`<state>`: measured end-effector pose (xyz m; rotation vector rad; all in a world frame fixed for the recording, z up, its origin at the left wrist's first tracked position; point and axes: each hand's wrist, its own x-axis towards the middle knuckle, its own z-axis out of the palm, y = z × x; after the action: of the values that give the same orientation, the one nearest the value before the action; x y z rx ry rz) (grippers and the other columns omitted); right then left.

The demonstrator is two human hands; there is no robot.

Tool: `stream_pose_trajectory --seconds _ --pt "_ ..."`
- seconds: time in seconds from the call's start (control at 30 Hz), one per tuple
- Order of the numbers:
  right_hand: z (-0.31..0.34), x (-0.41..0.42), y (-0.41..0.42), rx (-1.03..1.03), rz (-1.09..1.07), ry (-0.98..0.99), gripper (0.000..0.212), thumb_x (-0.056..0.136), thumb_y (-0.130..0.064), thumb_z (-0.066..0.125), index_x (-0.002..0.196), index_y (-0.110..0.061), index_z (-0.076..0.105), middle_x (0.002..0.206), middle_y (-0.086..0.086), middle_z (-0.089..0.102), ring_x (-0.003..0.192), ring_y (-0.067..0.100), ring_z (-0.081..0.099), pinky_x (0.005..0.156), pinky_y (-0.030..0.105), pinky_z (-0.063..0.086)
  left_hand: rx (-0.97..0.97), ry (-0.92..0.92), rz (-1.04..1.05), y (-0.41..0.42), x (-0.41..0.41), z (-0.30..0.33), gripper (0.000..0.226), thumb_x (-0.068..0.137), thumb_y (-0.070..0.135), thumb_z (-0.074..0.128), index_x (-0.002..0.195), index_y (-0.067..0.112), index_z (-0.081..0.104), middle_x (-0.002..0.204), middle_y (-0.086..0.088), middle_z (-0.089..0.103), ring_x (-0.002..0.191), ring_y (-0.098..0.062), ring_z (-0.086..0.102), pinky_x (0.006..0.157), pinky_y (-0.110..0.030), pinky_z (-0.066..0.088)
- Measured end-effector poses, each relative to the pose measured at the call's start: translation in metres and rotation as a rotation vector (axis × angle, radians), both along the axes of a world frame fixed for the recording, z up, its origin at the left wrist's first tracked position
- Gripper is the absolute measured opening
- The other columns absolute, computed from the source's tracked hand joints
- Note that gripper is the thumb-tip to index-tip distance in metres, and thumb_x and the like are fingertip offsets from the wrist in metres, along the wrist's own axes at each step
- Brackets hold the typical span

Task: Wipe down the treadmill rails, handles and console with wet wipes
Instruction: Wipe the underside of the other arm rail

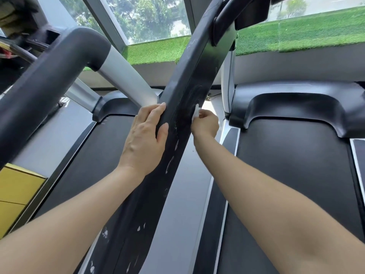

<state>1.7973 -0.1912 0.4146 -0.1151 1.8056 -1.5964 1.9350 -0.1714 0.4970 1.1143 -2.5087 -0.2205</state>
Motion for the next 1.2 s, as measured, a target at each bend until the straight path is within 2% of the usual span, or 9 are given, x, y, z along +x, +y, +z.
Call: stream_pose_trajectory --seconds 0.1,0.27,0.37,0.5,0.6,0.8,1.0,1.1,1.2 --pt "-0.001 -0.021 -0.017 0.018 0.042 0.016 0.035 0.094 -0.015 0.052 0.129 -0.021 0.056 0.122 0.000 0.062 0.106 0.024 0.061 0.085 0.030 0.047 0.004 0.013 -0.006 -0.001 0.000 0.000 0.044 0.098 0.019 0.047 0.141 0.016 0.041 0.134 0.007 0.042 0.123 -0.005 0.034 0.098 0.000 0.018" --pt "0.004 -0.043 -0.033 -0.020 0.048 0.012 0.040 0.092 -0.003 0.050 0.128 -0.019 0.058 0.129 0.002 0.057 0.109 0.024 0.058 0.078 0.021 0.042 0.019 0.031 -0.008 -0.001 0.001 -0.001 0.043 0.098 0.020 0.047 0.141 0.017 0.042 0.133 0.009 0.042 0.124 -0.003 0.034 0.097 0.006 0.015" --pt "0.004 -0.043 -0.031 -0.048 0.042 0.131 0.033 0.094 -0.005 0.047 0.123 -0.017 0.059 0.121 0.000 0.061 0.090 0.017 0.057 0.060 0.017 0.041 0.021 0.025 -0.007 -0.001 0.001 -0.001 0.044 0.098 0.021 0.046 0.142 0.018 0.041 0.134 0.009 0.041 0.125 -0.005 0.035 0.100 -0.001 0.019" --pt "-0.004 -0.030 -0.021 -0.161 0.017 0.277 0.025 0.094 -0.004 0.047 0.113 -0.014 0.061 0.116 0.000 0.061 0.111 0.016 0.059 0.083 0.034 0.053 0.017 0.021 -0.003 0.000 0.000 -0.001 0.043 0.098 0.020 0.046 0.141 0.016 0.041 0.135 0.007 0.042 0.126 -0.008 0.036 0.102 -0.009 0.022" --pt "-0.009 -0.019 -0.012 -0.213 0.033 0.412 0.021 0.093 -0.004 0.050 0.108 -0.010 0.062 0.112 0.002 0.064 0.108 0.018 0.061 0.089 0.033 0.052 0.016 0.017 -0.008 0.000 0.000 -0.001 0.043 0.098 0.018 0.047 0.141 0.014 0.042 0.135 0.004 0.042 0.125 -0.011 0.038 0.102 -0.009 0.022" --pt "-0.017 0.007 0.013 -0.258 0.063 0.614 0.020 0.088 0.001 0.053 0.101 -0.005 0.067 0.101 0.006 0.067 0.094 0.022 0.063 0.084 0.036 0.053 0.001 -0.009 0.003 0.000 -0.001 0.000 0.044 0.098 0.019 0.046 0.141 0.014 0.041 0.134 0.002 0.042 0.124 -0.015 0.039 0.105 -0.019 0.027" --pt "-0.023 0.034 0.050 -0.271 0.156 0.841 0.017 0.086 0.003 0.053 0.095 -0.002 0.068 0.093 0.008 0.068 0.078 0.024 0.063 0.067 0.023 0.046 0.002 -0.025 0.020 0.002 -0.002 0.001 0.045 0.098 0.020 0.045 0.142 0.013 0.040 0.136 0.003 0.041 0.126 -0.015 0.038 0.103 -0.022 0.028" --pt "-0.024 0.040 0.067 -0.331 0.244 0.781 0.013 0.088 0.000 0.057 0.092 -0.005 0.068 0.089 0.004 0.068 0.077 0.019 0.062 0.067 0.021 0.050 0.000 -0.022 0.021 0.003 -0.001 0.001 0.045 0.098 0.020 0.045 0.142 0.013 0.039 0.136 0.003 0.041 0.126 -0.015 0.038 0.103 -0.023 0.029" --pt "-0.020 0.023 0.067 -0.345 0.138 0.455 0.012 0.089 -0.007 0.059 0.095 -0.016 0.064 0.082 -0.008 0.063 0.073 0.008 0.059 0.065 0.012 0.045 -0.001 -0.021 0.016 0.002 -0.001 0.001 0.045 0.099 0.021 0.045 0.143 0.014 0.039 0.136 0.003 0.041 0.126 -0.013 0.037 0.103 -0.021 0.028"
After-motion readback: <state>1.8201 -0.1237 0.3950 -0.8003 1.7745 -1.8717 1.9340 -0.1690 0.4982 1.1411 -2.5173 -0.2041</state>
